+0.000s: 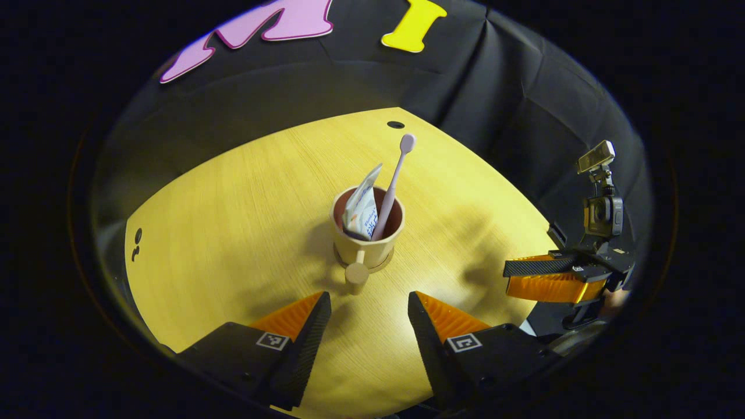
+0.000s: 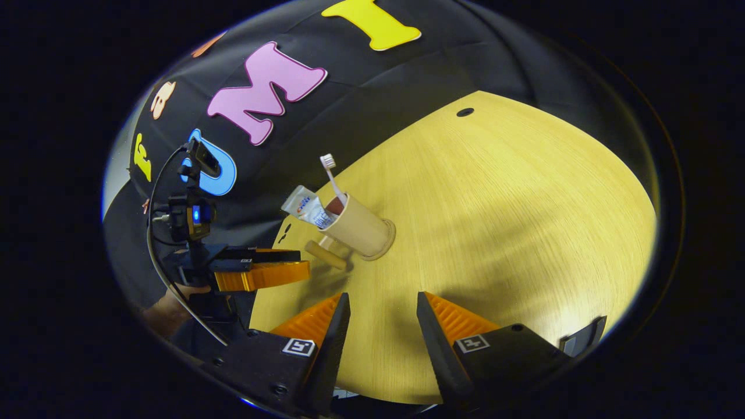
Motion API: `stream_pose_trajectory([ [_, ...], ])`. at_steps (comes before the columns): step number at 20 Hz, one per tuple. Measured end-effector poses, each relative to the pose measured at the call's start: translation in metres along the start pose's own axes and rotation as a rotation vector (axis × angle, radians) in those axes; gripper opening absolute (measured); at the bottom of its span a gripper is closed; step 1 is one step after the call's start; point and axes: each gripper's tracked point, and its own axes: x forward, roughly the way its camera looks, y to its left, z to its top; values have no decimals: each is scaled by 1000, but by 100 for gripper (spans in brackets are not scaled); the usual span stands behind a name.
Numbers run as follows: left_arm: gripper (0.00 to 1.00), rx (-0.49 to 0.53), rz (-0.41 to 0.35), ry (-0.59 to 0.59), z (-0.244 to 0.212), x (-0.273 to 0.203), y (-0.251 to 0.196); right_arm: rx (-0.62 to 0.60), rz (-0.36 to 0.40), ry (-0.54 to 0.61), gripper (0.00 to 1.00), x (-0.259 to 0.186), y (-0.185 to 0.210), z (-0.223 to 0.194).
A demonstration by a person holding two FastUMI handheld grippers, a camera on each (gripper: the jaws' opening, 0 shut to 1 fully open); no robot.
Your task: Put the toothbrush and toothpaste on the desktop into the cup, then pick up the cup and place it on the coaster on the desktop.
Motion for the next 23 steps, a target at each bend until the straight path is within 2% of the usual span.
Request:
stream_pose_trajectory([
  [10,87,-114,28,-105,-25,-76,4,-27,61,11,85,-3,55,-6],
  [14,89,-175,30,-148,-36,-97,7,-65,75,9,86,-7,73,-3],
  [18,89,-230,24,-211,-45,-105,3,-104,76,4,86,-10,86,2],
  [23,89,-330,-3,-220,-58,-100,-1,-164,89,23,87,-10,105,-5],
])
